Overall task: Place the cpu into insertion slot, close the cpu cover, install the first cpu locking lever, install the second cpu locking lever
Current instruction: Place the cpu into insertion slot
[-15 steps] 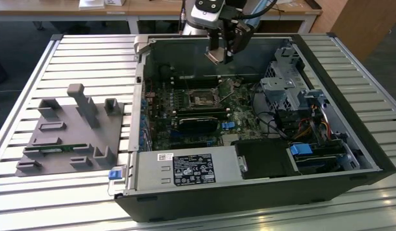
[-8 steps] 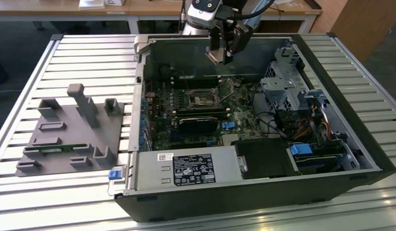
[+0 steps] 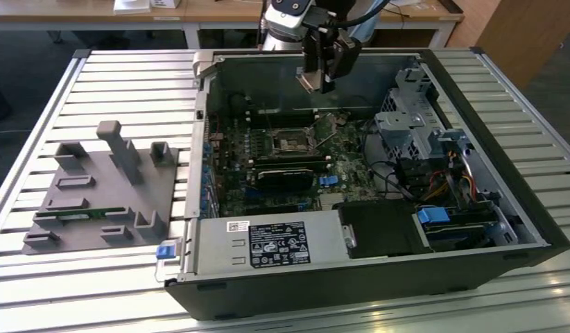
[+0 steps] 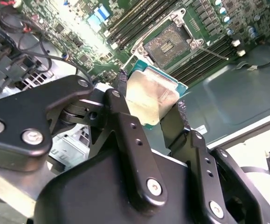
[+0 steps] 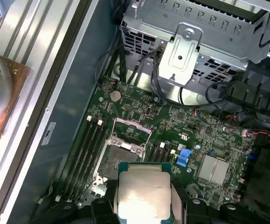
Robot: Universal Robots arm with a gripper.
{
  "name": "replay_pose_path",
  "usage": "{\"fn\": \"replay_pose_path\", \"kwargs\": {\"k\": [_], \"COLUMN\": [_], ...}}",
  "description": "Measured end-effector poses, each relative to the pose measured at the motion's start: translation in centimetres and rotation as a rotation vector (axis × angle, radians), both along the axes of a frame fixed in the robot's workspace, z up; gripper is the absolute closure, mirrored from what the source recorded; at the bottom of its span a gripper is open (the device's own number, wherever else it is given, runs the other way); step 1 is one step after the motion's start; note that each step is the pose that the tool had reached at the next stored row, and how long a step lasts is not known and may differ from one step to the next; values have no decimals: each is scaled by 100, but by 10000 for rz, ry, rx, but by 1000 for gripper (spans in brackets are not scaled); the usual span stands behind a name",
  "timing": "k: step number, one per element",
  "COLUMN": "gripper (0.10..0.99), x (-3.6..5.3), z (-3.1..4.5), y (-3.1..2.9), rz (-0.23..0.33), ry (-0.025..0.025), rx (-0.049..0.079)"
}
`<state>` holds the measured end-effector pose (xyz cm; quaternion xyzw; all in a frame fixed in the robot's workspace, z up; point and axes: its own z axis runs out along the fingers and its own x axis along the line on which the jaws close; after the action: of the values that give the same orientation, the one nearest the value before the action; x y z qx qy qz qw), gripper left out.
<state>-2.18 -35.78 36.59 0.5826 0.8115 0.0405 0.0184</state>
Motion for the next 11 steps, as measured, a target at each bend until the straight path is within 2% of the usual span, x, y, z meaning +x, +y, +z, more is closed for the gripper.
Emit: {"fn": "replay_pose_path", "kwargs": {"k": [11], "gripper": [549], "x": [0], "z": [-6], "y": [0], "rz": [-1506], "ry": [1], "rx": [-4]}}
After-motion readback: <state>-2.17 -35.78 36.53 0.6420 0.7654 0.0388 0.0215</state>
